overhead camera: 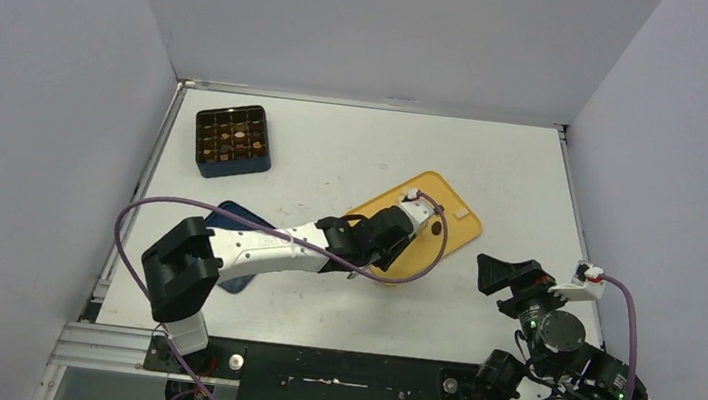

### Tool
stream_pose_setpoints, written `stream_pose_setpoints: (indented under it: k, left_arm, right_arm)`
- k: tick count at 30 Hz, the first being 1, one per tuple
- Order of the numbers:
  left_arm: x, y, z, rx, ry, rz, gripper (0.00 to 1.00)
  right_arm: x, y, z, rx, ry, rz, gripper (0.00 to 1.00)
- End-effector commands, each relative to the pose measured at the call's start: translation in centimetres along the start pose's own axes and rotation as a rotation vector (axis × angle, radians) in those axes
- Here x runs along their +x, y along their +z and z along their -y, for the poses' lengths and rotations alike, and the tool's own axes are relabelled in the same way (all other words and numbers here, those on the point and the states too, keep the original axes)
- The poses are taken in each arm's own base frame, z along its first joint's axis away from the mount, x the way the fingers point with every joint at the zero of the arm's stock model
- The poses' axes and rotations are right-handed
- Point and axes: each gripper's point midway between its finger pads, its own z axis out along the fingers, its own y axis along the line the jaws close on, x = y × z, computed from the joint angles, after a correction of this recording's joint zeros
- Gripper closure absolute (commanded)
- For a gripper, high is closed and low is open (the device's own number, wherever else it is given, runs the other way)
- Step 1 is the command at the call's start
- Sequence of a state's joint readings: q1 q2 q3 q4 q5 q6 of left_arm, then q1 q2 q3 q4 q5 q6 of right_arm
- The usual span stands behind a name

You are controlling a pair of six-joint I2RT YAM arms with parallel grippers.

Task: Pack the chocolate
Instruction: Pick up the fake chocolate from the plate, then place the fake chocolate in the packing box.

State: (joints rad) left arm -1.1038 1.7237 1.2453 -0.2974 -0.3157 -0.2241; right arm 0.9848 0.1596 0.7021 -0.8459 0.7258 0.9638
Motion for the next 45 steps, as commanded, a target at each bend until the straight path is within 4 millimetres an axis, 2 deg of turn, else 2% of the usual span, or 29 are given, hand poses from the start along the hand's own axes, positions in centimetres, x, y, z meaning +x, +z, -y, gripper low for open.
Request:
stream_pose_setpoints:
  k: [1, 4, 6, 9, 14, 20, 22, 26, 35, 43, 45]
  left_arm:
    - [-2.3, -2.6, -2.0, -0.058, -0.08, 0.047, 0.74]
    - [-2.9, -3.5, -4.4, -0.115, -0.121, 0.032, 0.74]
    - [-3.5, -4.2, -6.7, -0.16, -0.155, 0.021, 0.74]
    - [-4.4, -5.4, -11.2, -0.235, -0.218, 0.009, 0.74]
    - [-5.4, -8.0, -20.0, -0.38, -0.325, 0.028, 0.74]
    - [-3.6, -9.8, -30.4, -0.517, -0.49, 0.014, 0.74]
    - [-2.7, -10.4, -33.3, -0.563, -0.539, 0.008, 0.74]
    - [-1.4, -11.5, -37.9, -0.632, -0.621, 0.008, 0.74]
    - [1.4, -13.0, -44.3, -0.802, -0.712, 0.007, 0.74]
    - [2.1, -12.4, -47.3, -0.818, -0.761, 0.04, 0.73]
    - [2.9, -12.9, -48.8, -0.844, -0.795, 0.043, 0.74]
  right_arm:
    - [-0.2, 0.1, -0.2, -0.008, 0.019, 0.013, 0.0]
    - [-0.1, 0.1, -0.3, -0.012, 0.018, 0.01, 0.0]
    - [-0.2, 0.1, -0.4, -0.015, 0.019, 0.011, 0.0]
    - [-0.2, 0.0, -0.4, -0.019, 0.021, 0.013, 0.0]
    - [-0.3, -0.1, -0.4, -0.029, 0.025, 0.015, 0.0]
    - [-0.2, -0.1, -0.5, -0.036, 0.024, 0.014, 0.0]
    - [-0.2, -0.1, -0.5, -0.038, 0.025, 0.014, 0.0]
    - [-0.2, -0.1, -0.6, -0.041, 0.026, 0.011, 0.0]
    - [-0.2, -0.1, -0.5, -0.037, 0.025, 0.013, 0.0]
    - [-0.2, -0.1, -0.6, -0.038, 0.02, 0.009, 0.0]
    - [-0.1, -0.1, -0.6, -0.037, 0.017, 0.008, 0.0]
